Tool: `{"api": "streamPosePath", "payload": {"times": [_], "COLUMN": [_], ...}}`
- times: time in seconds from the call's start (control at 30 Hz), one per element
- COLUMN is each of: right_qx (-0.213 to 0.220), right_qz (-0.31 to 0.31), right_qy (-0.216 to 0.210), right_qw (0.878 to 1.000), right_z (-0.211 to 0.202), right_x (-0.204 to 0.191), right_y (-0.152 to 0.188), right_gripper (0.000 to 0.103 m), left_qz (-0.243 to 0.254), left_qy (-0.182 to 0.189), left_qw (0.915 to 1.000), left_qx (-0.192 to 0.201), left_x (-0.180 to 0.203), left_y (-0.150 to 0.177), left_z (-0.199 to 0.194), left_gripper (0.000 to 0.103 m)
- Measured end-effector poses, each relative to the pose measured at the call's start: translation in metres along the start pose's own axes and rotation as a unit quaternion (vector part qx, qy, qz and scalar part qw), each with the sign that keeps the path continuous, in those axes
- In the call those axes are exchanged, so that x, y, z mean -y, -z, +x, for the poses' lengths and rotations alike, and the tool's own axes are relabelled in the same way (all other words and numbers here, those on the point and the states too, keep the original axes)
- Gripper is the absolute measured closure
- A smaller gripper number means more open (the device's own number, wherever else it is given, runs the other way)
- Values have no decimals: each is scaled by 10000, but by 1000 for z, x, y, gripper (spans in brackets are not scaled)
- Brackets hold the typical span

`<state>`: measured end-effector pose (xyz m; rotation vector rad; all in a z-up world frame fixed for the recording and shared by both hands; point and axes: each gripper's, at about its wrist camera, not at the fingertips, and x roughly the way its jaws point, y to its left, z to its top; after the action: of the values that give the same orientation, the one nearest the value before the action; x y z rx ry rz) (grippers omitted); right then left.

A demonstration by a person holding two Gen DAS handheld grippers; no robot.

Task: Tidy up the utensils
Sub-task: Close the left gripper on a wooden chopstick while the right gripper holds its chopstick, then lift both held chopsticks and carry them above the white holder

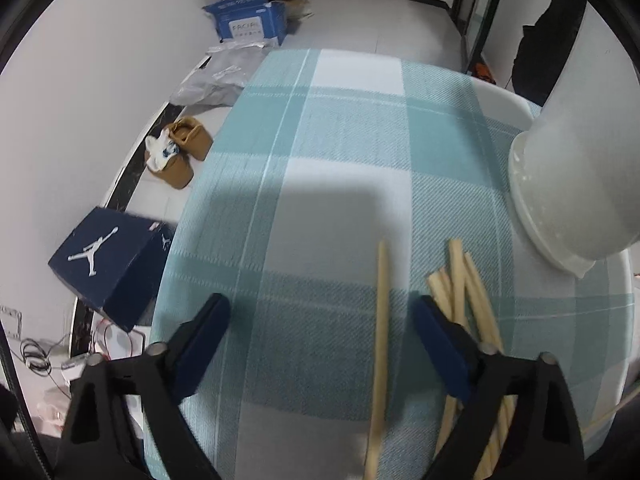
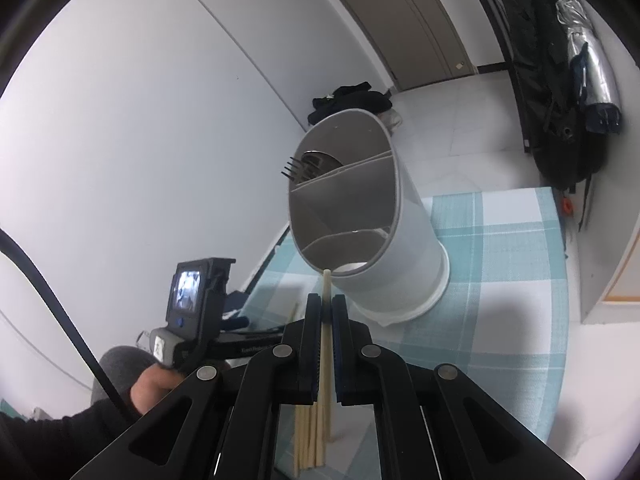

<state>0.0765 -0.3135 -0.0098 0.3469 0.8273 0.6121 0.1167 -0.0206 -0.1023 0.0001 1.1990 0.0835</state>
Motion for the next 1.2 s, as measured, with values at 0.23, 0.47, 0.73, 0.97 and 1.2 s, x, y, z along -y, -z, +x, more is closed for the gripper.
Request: {"api": "streamPosePath", "payload": {"times": [0.23, 0.47, 0.73, 0.97, 1.2], "right_qx": [-19, -34, 90, 216, 317], "right_qz": [66, 73, -41, -346, -558], "right_qy": [-105, -77, 98, 298, 550], "right_qw": [9999, 9999, 9999, 9987, 9964], "right_z": [-2, -2, -4, -2, -2], "right_x": [6, 9, 7, -8, -23], "right_y": [-2, -2, -4, 0, 7], "right_gripper": [99, 99, 99, 99, 99], "left_qz": [498, 334, -249, -481, -645], "left_qy": [235, 511, 767, 1032, 1366], "left_qw": [9985, 9981, 9963, 9876, 9701], "left_qx": [-3, 50, 286, 1083, 1899], "left_x": [24, 23, 8, 4, -9], "left_y": [-7, -13, -11, -6, -1], "left_z": [-3, -2, -16, -56, -101], "left_gripper": [88, 101, 101, 101, 102]}}
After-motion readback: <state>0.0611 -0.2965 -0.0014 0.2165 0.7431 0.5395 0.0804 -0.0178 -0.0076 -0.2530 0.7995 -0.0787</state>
